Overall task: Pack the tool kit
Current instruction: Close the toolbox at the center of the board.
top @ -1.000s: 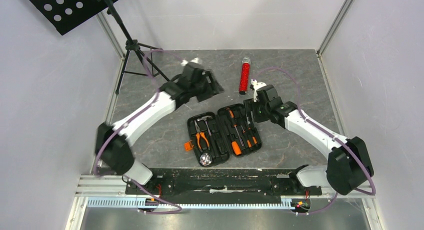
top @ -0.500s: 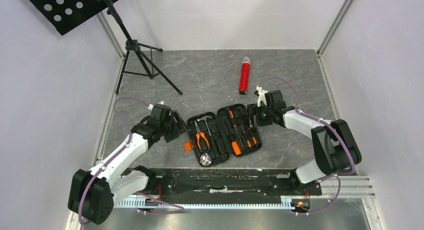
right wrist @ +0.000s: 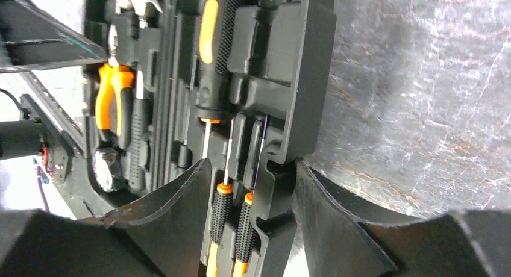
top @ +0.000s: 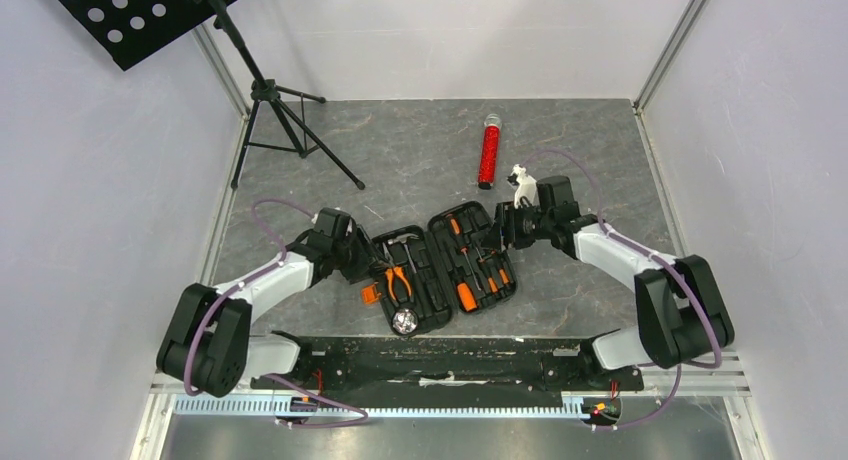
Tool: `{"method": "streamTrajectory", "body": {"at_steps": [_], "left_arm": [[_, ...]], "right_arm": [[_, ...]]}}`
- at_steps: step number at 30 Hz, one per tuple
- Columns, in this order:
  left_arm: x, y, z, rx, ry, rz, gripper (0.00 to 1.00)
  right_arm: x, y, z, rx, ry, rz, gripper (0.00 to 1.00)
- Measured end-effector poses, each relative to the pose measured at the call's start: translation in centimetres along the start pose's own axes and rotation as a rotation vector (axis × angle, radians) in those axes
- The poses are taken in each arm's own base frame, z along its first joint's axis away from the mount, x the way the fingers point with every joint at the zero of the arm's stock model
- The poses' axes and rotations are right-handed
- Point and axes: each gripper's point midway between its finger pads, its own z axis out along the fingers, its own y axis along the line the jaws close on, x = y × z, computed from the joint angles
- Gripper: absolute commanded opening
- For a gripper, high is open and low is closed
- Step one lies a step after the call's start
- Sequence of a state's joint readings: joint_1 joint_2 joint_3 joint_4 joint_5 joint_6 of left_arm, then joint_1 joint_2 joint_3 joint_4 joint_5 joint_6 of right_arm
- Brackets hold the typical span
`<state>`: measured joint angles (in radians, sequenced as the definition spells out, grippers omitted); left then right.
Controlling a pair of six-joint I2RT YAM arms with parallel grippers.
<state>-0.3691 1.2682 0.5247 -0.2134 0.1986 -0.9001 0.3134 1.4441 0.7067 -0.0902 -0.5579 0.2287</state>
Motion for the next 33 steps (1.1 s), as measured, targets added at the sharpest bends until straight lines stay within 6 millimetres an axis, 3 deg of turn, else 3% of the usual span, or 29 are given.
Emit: {"method": "streamTrajectory", "body": {"at_steps": [9, 11, 13, 16, 19, 22, 27, 30, 33], "left_arm": [[0.5, -0.2, 0.7, -0.003, 0.005, -0.028, 0.51], [0.7, -0.5, 0.9, 0.005, 0.006, -0.029, 0.51], [1.0, -1.1, 1.0, 0.030, 0.006, -0.040, 0.51], [1.8, -3.1, 1.0, 0.114, 0.028, -0.046, 0.52], [2.0, -4.4, 0.4, 0.176, 0.022, -0.054, 0.53], [1.2, -5.1, -1.4, 0.221, -0.041, -0.070, 0.53], [-1.5, -4.7, -6.5, 0.237, -0.264, -0.105, 0.54], [-2.0, -3.5, -8.1, 0.211, -0.331, -0.119, 0.56], [-1.6, -2.4, -8.4, 0.174, -0.327, -0.123, 0.58]], "right_arm": [[-4.4, 4.6, -2.1, -0.019, -0.129, -0.099, 0.54], [-6.1, 7.1, -2.6, -0.040, -0.176, -0.143, 0.54], [-7.1, 11.5, -3.0, -0.130, -0.214, -0.191, 0.56], [-4.0, 18.5, -2.6, -0.301, -0.135, -0.241, 0.58], [-0.4, 21.5, -2.2, -0.375, -0.030, -0.248, 0.58], [1.0, 22.1, -2.0, -0.382, 0.009, -0.239, 0.60], [1.2, 20.5, -1.6, -0.294, 0.016, -0.234, 0.60], [0.9, 19.0, -1.3, -0.207, 0.014, -0.255, 0.60], [0.0, 17.8, -0.5, -0.126, 0.007, -0.285, 0.59]]}}
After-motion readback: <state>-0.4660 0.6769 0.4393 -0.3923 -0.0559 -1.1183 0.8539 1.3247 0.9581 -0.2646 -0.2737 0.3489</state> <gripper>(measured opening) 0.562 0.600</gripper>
